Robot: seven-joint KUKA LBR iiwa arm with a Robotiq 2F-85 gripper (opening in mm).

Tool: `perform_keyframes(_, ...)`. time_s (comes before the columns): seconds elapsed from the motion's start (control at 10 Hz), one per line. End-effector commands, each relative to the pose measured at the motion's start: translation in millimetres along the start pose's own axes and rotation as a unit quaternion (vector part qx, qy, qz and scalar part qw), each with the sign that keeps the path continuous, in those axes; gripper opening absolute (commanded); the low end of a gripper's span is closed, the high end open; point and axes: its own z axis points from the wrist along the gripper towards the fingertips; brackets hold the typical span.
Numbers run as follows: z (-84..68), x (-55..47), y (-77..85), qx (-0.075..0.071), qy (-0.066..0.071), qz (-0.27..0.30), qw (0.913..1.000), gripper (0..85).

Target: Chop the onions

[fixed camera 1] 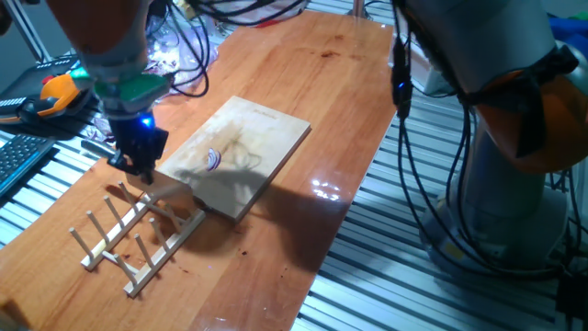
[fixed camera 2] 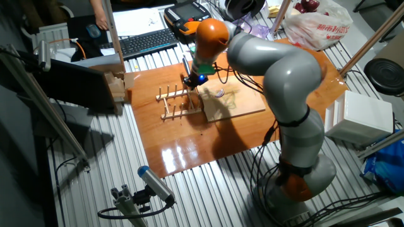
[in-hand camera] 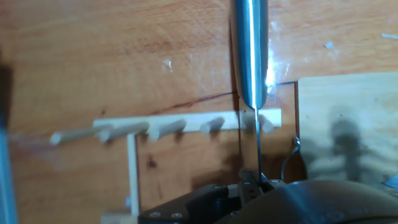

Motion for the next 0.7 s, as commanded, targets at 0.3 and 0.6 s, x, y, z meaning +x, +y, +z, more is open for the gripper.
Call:
perform_keyframes(0.3,-20.4,12.1,-7.6,-0.015,0.009,-0.011,0.9998,0.0)
perform_keyframes(0.6,-42.1,16.5,-25.9,-0.043,0.021,-0.009,0.9988,0.0)
